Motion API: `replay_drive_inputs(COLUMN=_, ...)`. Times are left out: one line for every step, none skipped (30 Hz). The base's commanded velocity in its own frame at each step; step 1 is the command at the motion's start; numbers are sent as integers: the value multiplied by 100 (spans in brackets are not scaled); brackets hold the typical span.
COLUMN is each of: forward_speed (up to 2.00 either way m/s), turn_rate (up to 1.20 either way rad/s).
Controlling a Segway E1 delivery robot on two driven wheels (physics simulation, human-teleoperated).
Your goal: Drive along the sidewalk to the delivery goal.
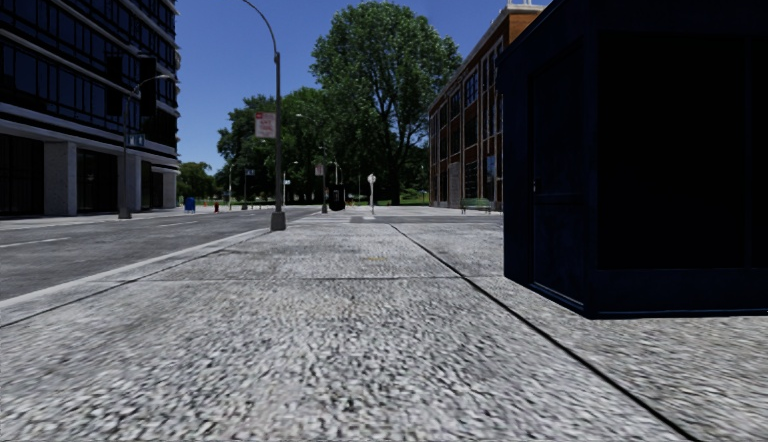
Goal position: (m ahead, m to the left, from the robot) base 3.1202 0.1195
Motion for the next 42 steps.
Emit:
replay_drive_inputs(forward_speed=171, turn_rate=0)
replay_drive_inputs(forward_speed=167, turn_rate=9)
replay_drive_inputs(forward_speed=158, turn_rate=14)
replay_drive_inputs(forward_speed=158, turn_rate=14)
replay_drive_inputs(forward_speed=155, turn_rate=15)
replay_drive_inputs(forward_speed=154, turn_rate=15)
replay_drive_inputs(forward_speed=153, turn_rate=15)
replay_drive_inputs(forward_speed=153, turn_rate=15)
replay_drive_inputs(forward_speed=153, turn_rate=15)
replay_drive_inputs(forward_speed=152, turn_rate=18)
replay_drive_inputs(forward_speed=152, turn_rate=24)
replay_drive_inputs(forward_speed=152, turn_rate=30)
replay_drive_inputs(forward_speed=152, turn_rate=30)
replay_drive_inputs(forward_speed=152, turn_rate=32)
replay_drive_inputs(forward_speed=150, turn_rate=32)
replay_drive_inputs(forward_speed=146, turn_rate=32)
replay_drive_inputs(forward_speed=146, turn_rate=32)
replay_drive_inputs(forward_speed=143, turn_rate=33)
replay_drive_inputs(forward_speed=140, turn_rate=33)
replay_drive_inputs(forward_speed=133, turn_rate=35)
replay_drive_inputs(forward_speed=133, turn_rate=35)
replay_drive_inputs(forward_speed=130, turn_rate=43)
replay_drive_inputs(forward_speed=128, turn_rate=53)
replay_drive_inputs(forward_speed=128, turn_rate=58)
replay_drive_inputs(forward_speed=128, turn_rate=58)
replay_drive_inputs(forward_speed=126, turn_rate=59)
replay_drive_inputs(forward_speed=126, turn_rate=57)
replay_drive_inputs(forward_speed=126, turn_rate=37)
replay_drive_inputs(forward_speed=126, turn_rate=0)
replay_drive_inputs(forward_speed=126, turn_rate=0)
replay_drive_inputs(forward_speed=126, turn_rate=0)
replay_drive_inputs(forward_speed=125, turn_rate=0)
replay_drive_inputs(forward_speed=125, turn_rate=0)
replay_drive_inputs(forward_speed=125, turn_rate=0)
replay_drive_inputs(forward_speed=125, turn_rate=0)
replay_drive_inputs(forward_speed=125, turn_rate=0)
replay_drive_inputs(forward_speed=125, turn_rate=0)
replay_drive_inputs(forward_speed=125, turn_rate=0)
replay_drive_inputs(forward_speed=125, turn_rate=0)
replay_drive_inputs(forward_speed=125, turn_rate=0)
replay_drive_inputs(forward_speed=125, turn_rate=0)
replay_drive_inputs(forward_speed=125, turn_rate=0)
